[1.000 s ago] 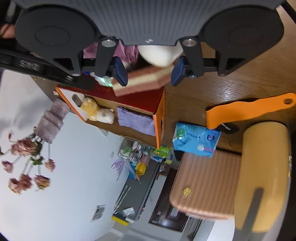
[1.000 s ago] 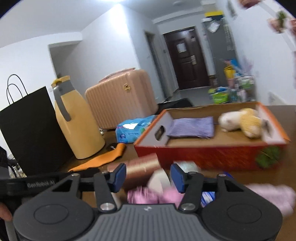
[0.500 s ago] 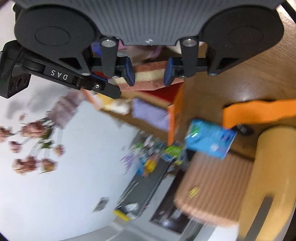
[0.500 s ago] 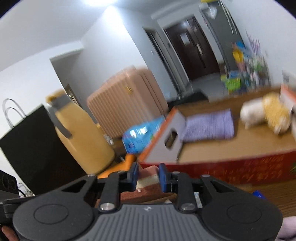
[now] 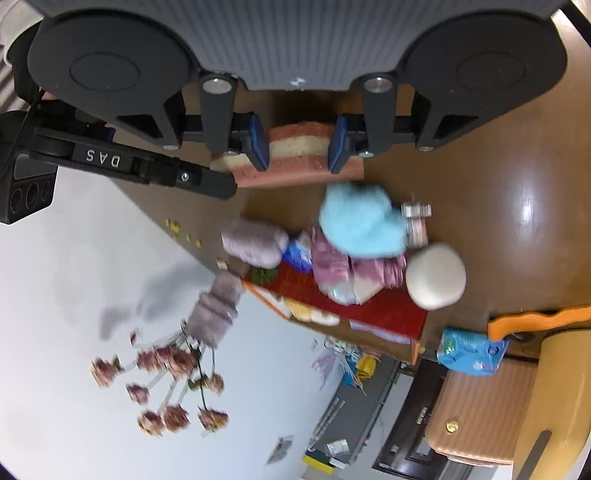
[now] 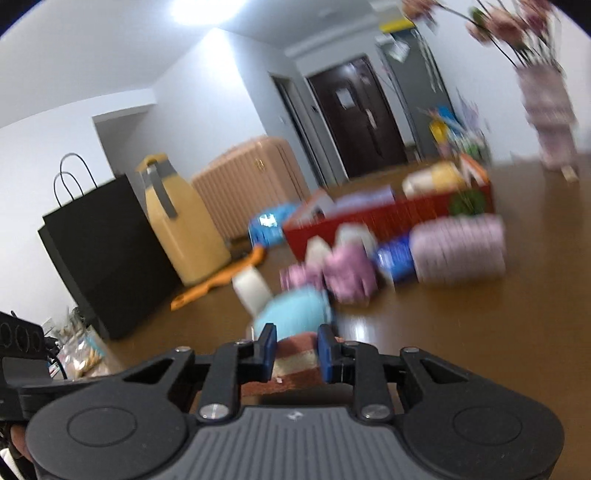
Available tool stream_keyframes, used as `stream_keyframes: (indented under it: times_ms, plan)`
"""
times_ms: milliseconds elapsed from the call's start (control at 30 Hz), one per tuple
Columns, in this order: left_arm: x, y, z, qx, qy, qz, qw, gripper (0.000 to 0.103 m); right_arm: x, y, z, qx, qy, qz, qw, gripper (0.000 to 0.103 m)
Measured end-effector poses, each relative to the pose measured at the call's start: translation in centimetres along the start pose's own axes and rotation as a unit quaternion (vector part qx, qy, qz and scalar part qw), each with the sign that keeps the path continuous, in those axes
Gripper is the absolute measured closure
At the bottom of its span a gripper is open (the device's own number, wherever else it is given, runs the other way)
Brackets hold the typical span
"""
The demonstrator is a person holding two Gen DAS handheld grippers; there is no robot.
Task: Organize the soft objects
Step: 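Lift the sponge block with the left tool and lower it into the box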
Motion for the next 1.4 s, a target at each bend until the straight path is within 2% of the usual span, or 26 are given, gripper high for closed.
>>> stream_keyframes:
  times_ms: [67, 133, 233, 300, 400, 500, 567, 633, 767, 833, 933, 1033, 1100, 1233, 1300, 1400]
  plan:
    - [-0.7, -1.2, 0.7, 0.015, -0.003, -0.01, 0.9998, 0.063, -1.4, -1.7, -0.1, 0.012, 0.003, -0.009, 1.0, 0.078]
    - [-1.5, -1.9, 1.0, 0.014, -0.017, -0.02, 0.9996, 0.052, -2.6, -3.0, -0.4, 0.019, 0.012, -0.015, 1.0, 0.077]
    - [-2.8, -2.4, 1.1, 0.009, -0.043, -0.026, 0.9987, 0.049, -3.9, -3.8, -0.5, 0.031, 0.016, -0.014, 0.999, 0.073]
    - [-3.2, -2.4, 1.1, 0.004, -0.038, -0.025, 0.999, 0.045, -4.3, -3.7, -0.2, 0.045, 0.018, -0.008, 0.999, 0.072]
    - [-2.7, -1.8, 0.8, -0.015, -0.027, -0.028, 0.9991, 0.045, -3.7, -3.1, -0.1, 0.053, 0.015, -0.01, 0.998, 0.07]
    - [-1.6, -1.8, 0.2, -0.04, -0.017, -0.051, 0.9978, 0.045, -2.8, -3.2, -0.1, 0.052, 0.009, -0.023, 0.998, 0.07]
    - [-1.3, -2.1, -0.2, -0.047, -0.012, -0.059, 0.9971, 0.05, -2.2, -3.6, -0.2, 0.055, 0.0, -0.035, 0.998, 0.07]
    - [-1.0, -2.3, -0.6, -0.061, -0.02, -0.067, 0.9957, 0.061, -1.6, -4.0, 0.2, 0.071, 0.0, -0.048, 0.996, 0.071]
    - [-0.6, -1.4, -0.5, -0.058, -0.009, -0.058, 0.9966, 0.069, -1.2, -3.7, 0.5, 0.085, -0.004, -0.043, 0.995, 0.075]
    - [-0.2, 0.5, -0.2, -0.052, -0.014, -0.043, 0.9976, 0.07, -1.1, -2.0, 0.5, 0.081, -0.002, -0.026, 0.996, 0.075]
    - [1.0, 5.9, 0.1, -0.023, -0.02, -0.01, 0.9995, 0.07, -0.2, 3.2, 0.1, 0.051, 0.007, 0.011, 0.999, 0.075]
    - [3.8, 13.5, -0.6, -0.002, -0.028, 0.017, 0.9995, 0.07, 2.6, 10.5, 0.2, 0.018, 0.012, 0.047, 0.999, 0.075]
    - [6.7, 18.0, -1.7, 0.003, -0.026, 0.026, 0.9993, 0.071, 5.6, 15.4, 0.8, 0.02, 0.015, 0.058, 0.998, 0.075]
    - [14.2, 24.4, -5.5, -0.025, -0.006, 0.005, 0.9997, 0.071, 13.9, 22.5, 2.7, 0.015, -0.015, 0.043, 0.999, 0.075]
    - [17.5, 25.4, -7.2, -0.042, 0.016, -0.014, 0.9989, 0.071, 18.4, 24.1, 4.2, 0.022, -0.03, 0.018, 0.999, 0.075]
    - [21.9, 25.0, -9.2, -0.021, 0.057, -0.049, 0.997, 0.071, 24.0, 24.2, 6.4, 0.03, -0.049, -0.029, 0.998, 0.075]
Point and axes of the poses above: each gripper's, at about its wrist camera, not at the fingertips, and x roughly the way its jaws point, z to its right, y to its top, the point moved 3 cm from there along x, roughly the way its jaws point, and after that the axes turned 3 degrees about x, right-handed, at the moved point
